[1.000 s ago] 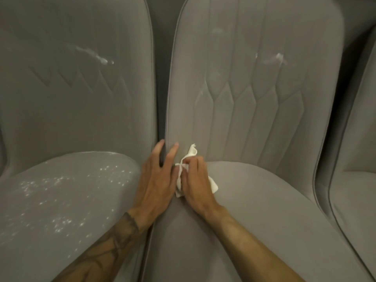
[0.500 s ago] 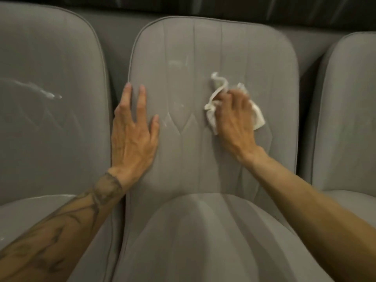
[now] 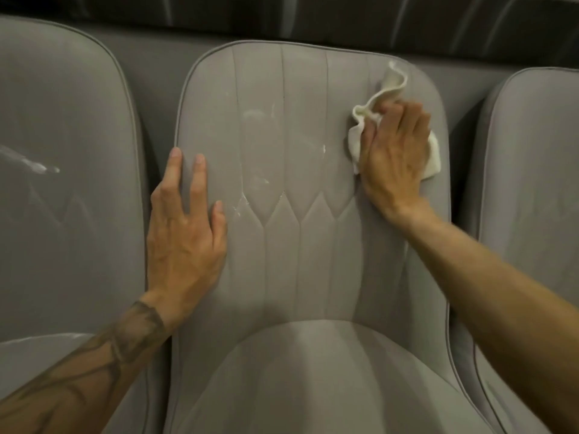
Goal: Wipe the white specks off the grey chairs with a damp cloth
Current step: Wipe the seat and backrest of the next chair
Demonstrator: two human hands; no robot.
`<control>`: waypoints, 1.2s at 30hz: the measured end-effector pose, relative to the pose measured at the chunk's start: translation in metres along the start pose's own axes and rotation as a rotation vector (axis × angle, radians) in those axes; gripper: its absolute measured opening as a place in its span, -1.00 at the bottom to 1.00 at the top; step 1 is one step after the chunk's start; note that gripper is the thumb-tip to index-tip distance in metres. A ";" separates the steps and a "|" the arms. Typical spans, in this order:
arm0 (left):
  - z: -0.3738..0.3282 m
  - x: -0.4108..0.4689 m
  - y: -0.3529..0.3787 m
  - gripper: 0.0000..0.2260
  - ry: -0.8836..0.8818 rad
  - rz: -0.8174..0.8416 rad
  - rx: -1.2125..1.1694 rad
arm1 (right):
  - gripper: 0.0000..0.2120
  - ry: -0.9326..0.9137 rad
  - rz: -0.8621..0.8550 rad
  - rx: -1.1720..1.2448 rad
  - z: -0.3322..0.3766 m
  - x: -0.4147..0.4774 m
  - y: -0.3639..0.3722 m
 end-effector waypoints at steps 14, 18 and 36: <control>-0.001 0.001 0.002 -0.46 -0.005 0.018 0.000 | -0.69 -0.033 0.012 0.021 0.008 -0.022 0.008; -0.001 0.000 0.002 -0.46 0.004 0.027 0.007 | -0.81 -0.323 0.191 0.039 -0.008 -0.048 -0.006; 0.000 0.001 0.006 -0.45 0.002 0.032 -0.005 | -0.64 -0.065 0.063 0.013 0.001 0.050 0.009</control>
Point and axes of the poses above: each hand's wrist, its own x-axis towards the middle knuckle, its own y-axis out of the palm, z = x × y, the point moved 1 cm from there along x, towards the middle knuckle, and after that the axes turned 11 degrees about y, right-handed, at the moved point
